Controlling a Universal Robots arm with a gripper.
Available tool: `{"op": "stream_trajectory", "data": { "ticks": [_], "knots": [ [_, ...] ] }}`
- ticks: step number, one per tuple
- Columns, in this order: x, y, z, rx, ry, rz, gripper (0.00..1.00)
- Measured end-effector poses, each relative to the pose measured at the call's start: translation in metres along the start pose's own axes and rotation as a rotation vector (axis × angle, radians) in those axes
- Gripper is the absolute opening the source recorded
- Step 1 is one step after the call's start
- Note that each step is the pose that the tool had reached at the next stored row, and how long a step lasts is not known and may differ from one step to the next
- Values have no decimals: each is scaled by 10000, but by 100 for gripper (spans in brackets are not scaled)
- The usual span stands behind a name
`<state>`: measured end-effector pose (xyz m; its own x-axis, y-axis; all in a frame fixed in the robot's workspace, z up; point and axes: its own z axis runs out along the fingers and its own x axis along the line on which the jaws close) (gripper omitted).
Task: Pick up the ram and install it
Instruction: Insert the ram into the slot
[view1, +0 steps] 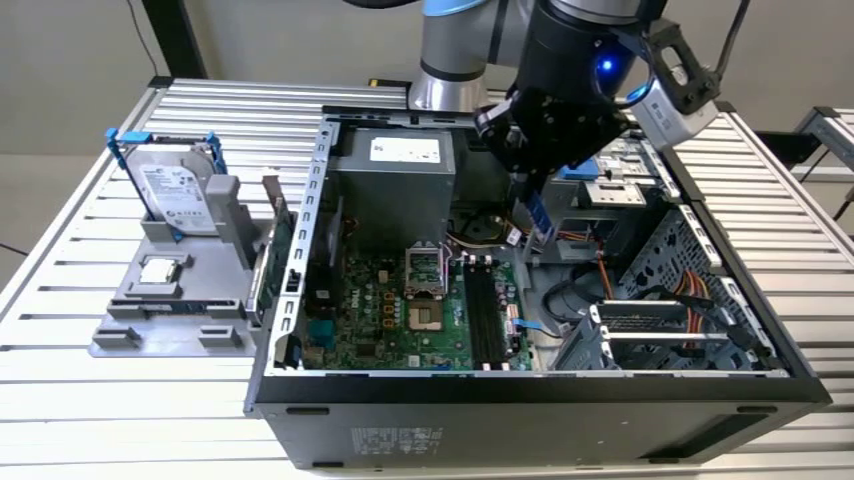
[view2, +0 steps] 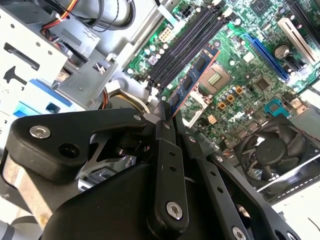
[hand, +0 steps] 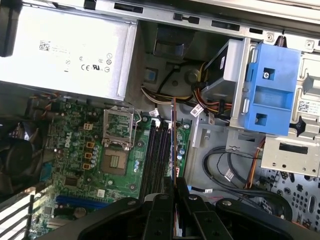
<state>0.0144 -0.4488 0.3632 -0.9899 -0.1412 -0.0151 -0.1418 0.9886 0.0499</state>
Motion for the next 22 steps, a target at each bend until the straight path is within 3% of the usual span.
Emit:
{"op": "stream_trajectory", "data": {
  "ticks": [22],
  "knots": [
    [1,-4,79,-1,6,12,0]
  ]
}}
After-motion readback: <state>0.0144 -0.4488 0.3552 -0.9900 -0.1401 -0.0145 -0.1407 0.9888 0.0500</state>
